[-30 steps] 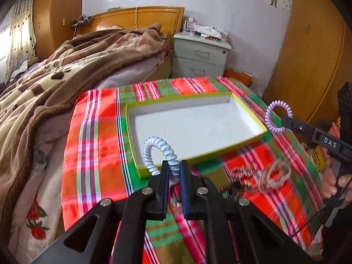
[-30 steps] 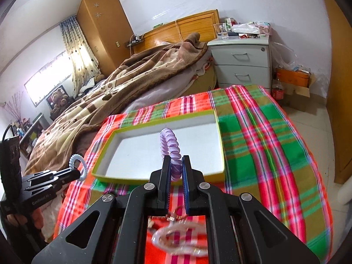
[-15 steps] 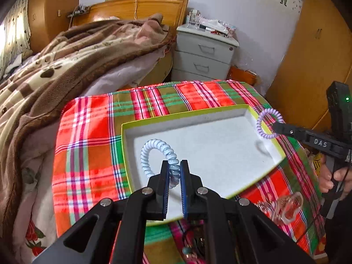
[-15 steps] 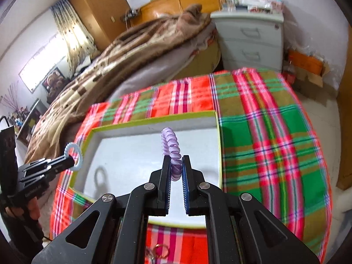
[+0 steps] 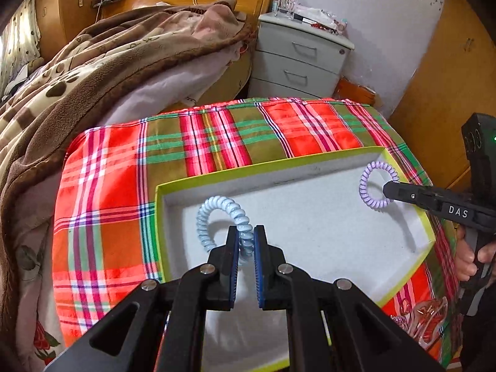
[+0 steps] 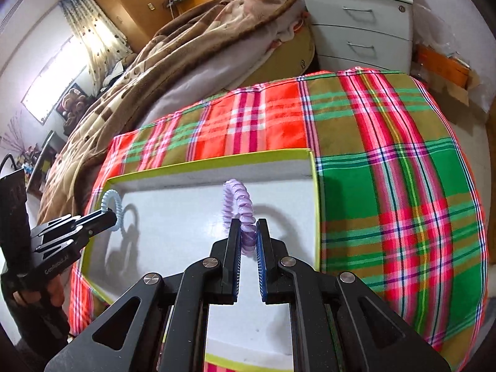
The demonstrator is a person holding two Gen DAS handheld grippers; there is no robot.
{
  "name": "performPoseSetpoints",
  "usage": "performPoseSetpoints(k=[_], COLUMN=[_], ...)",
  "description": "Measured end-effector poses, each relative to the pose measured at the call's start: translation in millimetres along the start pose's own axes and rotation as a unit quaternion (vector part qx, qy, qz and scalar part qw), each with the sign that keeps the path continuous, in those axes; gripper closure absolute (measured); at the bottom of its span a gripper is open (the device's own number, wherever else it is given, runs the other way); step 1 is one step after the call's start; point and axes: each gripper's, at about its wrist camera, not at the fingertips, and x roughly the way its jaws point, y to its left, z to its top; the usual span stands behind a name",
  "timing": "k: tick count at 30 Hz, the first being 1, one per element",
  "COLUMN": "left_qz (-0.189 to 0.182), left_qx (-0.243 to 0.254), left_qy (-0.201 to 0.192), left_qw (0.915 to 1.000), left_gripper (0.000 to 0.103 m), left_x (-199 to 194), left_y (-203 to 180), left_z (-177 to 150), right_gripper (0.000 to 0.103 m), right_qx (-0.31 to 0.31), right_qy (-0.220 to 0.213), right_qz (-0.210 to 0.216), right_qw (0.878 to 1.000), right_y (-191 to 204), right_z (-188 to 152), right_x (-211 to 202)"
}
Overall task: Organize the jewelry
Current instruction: 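Carry both hair ties into the yellow box lid and open both tools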
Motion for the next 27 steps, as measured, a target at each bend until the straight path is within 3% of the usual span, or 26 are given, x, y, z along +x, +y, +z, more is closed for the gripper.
performPoseSetpoints(k=[4, 15, 19, 27], left_qz=[0.018, 0.021, 0.019, 0.017], left_qx=[0.008, -0.01, -0.014, -0.018], left_qy=[0.001, 0.018, 0.022, 0.024], left_qw=[0.9998, 0.9996, 0.9995, 0.9994], left_gripper=[0.093, 0.092, 0.08, 0.078], left_x=[6, 21, 24, 25], left_y=[-5, -3, -2, -2], left_z=[3, 6, 5, 5], right_gripper=[0.093, 0.092, 0.09, 0.083], right_qx=[-0.008, -0.021, -0.03, -0.046], right_qy=[-0.002, -0.007, -0.01, -0.015], right_qz=[-0.024, -0.054, -0.062, -0.072], right_qw=[1.0, 0.998, 0.998, 0.996], right_y=[-1, -3, 0, 6], right_z=[3, 9, 9, 10], right_x=[0, 6, 7, 10])
